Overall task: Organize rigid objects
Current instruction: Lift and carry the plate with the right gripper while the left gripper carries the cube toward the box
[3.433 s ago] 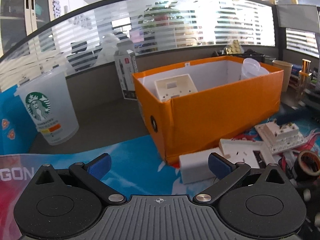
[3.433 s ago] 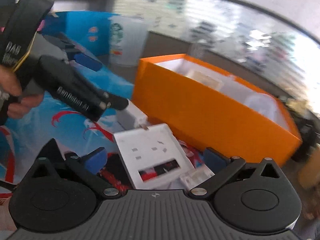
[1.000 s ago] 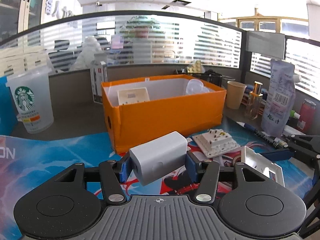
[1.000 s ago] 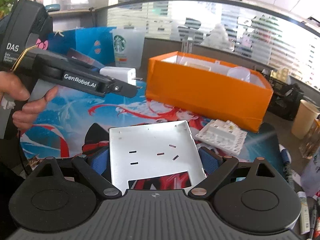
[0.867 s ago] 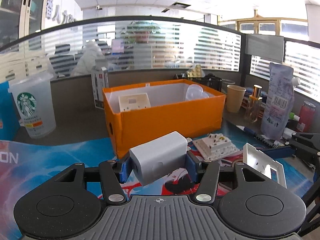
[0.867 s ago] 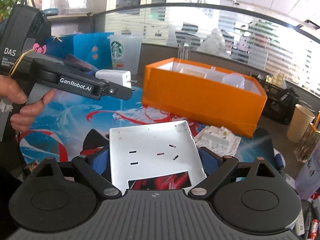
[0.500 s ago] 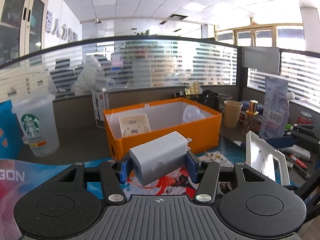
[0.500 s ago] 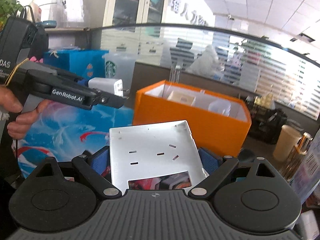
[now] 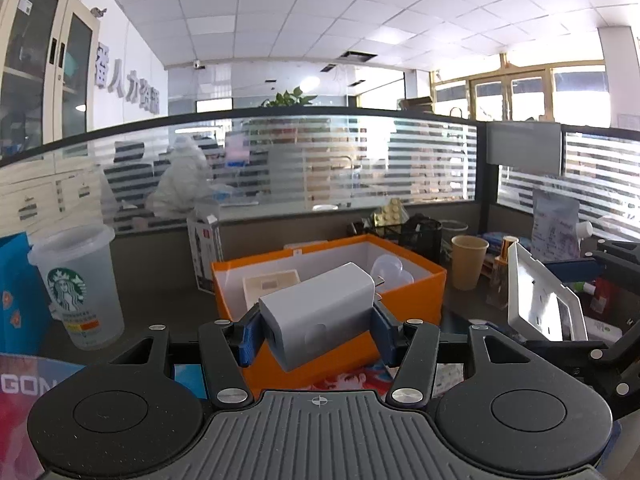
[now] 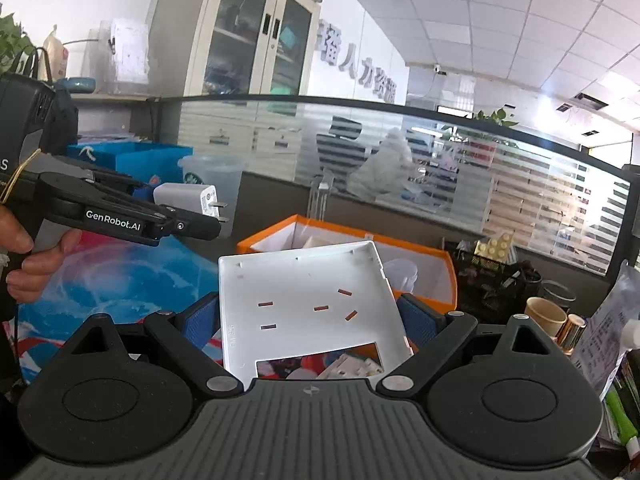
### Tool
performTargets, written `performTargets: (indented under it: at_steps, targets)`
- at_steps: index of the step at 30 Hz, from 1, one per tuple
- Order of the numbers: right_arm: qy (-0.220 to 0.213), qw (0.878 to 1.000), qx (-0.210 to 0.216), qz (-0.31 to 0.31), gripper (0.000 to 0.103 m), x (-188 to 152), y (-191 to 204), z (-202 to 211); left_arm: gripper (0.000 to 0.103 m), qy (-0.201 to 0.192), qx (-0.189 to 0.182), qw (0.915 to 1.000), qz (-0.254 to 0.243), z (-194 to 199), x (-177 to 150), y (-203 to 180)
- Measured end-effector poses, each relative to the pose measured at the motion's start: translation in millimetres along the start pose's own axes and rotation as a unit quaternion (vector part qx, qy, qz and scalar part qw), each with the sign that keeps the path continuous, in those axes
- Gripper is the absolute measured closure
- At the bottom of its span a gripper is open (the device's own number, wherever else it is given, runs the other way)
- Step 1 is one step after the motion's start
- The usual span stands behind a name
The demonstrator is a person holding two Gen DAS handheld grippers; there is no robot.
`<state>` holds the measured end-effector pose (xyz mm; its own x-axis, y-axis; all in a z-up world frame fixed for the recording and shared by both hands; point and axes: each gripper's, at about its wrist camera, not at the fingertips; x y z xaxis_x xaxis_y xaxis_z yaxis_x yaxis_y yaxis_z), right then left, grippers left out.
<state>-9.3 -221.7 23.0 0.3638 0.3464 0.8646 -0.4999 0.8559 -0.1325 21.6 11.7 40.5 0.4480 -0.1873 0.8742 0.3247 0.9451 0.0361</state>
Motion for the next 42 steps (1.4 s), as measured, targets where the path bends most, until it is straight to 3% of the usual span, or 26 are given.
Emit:
performTargets:
  at_steps: [29,42]
  targets:
    - [-0.062,0.998,-0.023,-0.021,0.011,60.3,-45.0,-35.3,0.050,-0.050,-0.007,0.9986,-0.015,-38.9,70.7,6.1]
    - [-0.064,0.997,-0.029,-0.016,0.011,87.7,-57.9,-70.2,0.050,-0.053,-0.007,0.9984,-0.017,-64.9,99.7,12.7]
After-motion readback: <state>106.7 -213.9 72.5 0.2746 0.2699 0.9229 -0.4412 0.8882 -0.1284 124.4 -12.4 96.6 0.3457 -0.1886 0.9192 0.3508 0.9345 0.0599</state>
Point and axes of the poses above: each gripper's, at about its wrist camera, not at the fingertips, and z roughly against the way its jaws point, y to its left, x to its top, and after that the axes turned 11 degrees about y, right-handed
